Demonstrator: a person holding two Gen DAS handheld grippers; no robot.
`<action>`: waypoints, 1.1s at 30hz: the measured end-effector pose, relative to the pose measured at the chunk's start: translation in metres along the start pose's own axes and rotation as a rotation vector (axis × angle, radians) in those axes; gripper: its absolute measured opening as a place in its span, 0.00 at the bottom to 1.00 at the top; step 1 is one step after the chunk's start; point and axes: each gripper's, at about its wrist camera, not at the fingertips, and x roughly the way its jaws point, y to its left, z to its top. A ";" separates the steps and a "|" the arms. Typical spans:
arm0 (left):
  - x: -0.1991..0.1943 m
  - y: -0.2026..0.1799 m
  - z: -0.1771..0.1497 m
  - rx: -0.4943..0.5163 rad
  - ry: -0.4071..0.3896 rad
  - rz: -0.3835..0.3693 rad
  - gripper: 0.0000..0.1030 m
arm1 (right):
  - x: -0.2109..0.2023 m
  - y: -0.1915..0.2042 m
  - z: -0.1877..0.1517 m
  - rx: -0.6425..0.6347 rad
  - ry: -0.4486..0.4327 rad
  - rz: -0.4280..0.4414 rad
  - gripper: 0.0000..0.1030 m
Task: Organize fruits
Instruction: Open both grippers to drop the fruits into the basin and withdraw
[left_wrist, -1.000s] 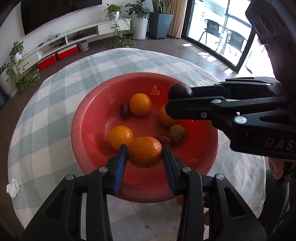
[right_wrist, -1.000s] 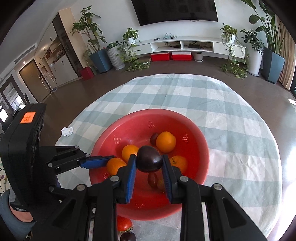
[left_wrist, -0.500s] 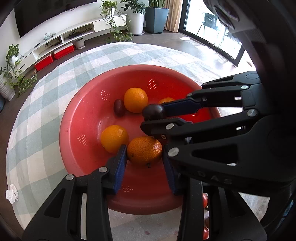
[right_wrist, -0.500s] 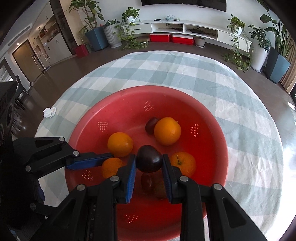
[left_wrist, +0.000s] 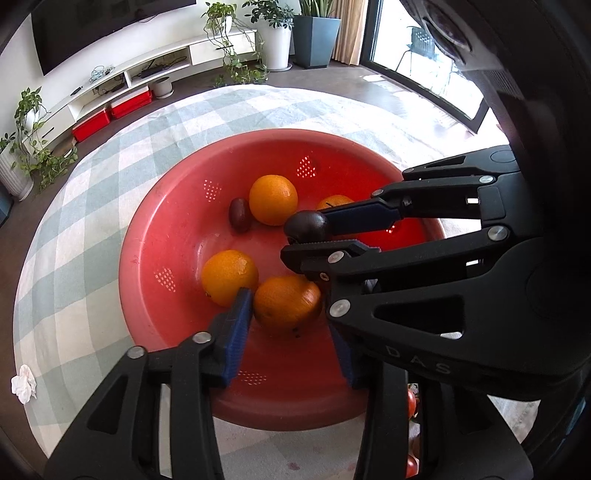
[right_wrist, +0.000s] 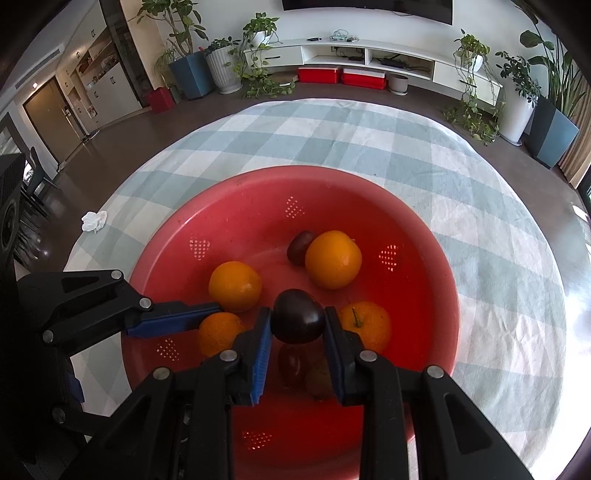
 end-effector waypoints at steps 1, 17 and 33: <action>-0.001 0.000 0.000 -0.001 -0.008 0.006 0.52 | 0.000 0.000 0.000 -0.002 0.001 0.000 0.30; -0.018 0.004 -0.007 -0.029 -0.052 0.011 0.60 | -0.006 0.009 0.000 -0.017 -0.019 -0.011 0.49; -0.082 -0.005 -0.062 -0.065 -0.152 -0.020 0.72 | -0.101 -0.002 -0.038 0.112 -0.257 0.075 0.66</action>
